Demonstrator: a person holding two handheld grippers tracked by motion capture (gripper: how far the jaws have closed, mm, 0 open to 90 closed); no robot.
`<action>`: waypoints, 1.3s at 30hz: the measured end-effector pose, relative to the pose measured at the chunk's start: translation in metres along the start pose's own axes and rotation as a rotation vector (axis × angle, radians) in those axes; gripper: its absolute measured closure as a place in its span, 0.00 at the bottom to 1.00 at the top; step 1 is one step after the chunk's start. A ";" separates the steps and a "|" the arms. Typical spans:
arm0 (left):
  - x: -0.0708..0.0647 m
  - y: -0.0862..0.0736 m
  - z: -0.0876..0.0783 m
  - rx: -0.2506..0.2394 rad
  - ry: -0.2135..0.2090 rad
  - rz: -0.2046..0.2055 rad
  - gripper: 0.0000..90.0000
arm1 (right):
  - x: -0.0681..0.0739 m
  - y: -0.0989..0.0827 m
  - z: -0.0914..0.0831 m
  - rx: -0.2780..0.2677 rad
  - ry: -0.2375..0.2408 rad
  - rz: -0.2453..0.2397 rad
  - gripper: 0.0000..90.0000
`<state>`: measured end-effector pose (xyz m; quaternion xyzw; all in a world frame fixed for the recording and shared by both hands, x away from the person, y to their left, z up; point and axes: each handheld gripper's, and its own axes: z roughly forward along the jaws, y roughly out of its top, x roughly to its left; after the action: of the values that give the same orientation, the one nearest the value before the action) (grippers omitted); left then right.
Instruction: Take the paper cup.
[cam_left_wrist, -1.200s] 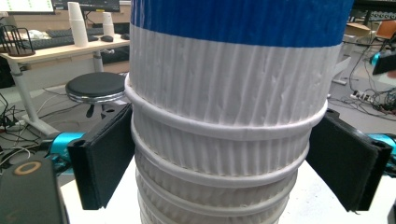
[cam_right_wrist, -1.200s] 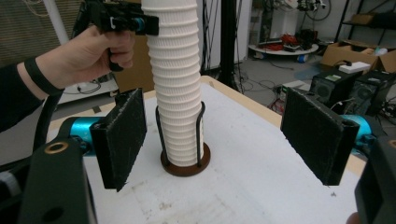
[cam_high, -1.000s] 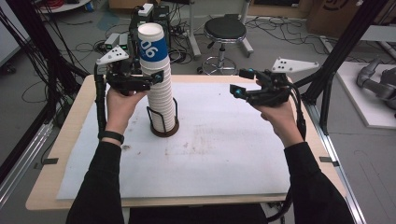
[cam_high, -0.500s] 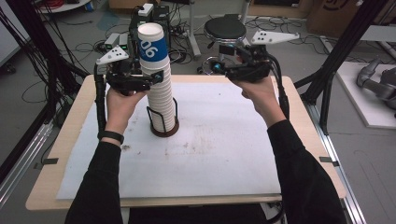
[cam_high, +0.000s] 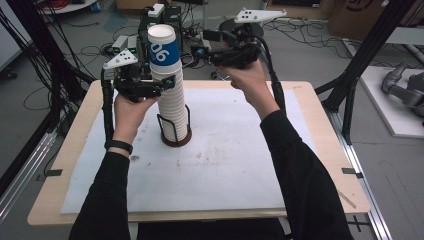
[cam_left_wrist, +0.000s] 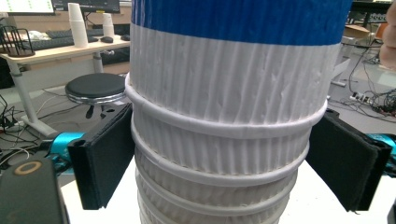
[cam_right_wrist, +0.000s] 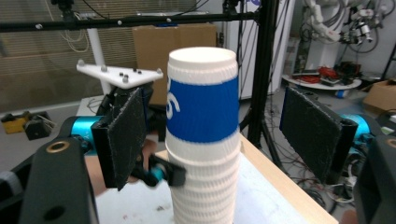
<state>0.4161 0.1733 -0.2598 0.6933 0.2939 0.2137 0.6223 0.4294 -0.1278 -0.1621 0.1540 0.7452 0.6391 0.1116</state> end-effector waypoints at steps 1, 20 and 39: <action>0.000 0.000 0.000 0.001 0.001 0.001 0.14 | 0.000 0.002 0.005 0.001 0.008 0.004 0.26; 0.000 0.000 0.000 0.001 -0.004 0.003 0.14 | 0.006 0.018 0.065 0.010 0.021 0.052 0.25; 0.000 0.000 0.000 0.002 -0.005 0.006 0.14 | 0.006 0.024 0.070 -0.018 0.004 0.057 0.36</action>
<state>0.4158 0.1733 -0.2599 0.6952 0.2905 0.2136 0.6218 0.4510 -0.0577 -0.1494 0.1732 0.7348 0.6491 0.0932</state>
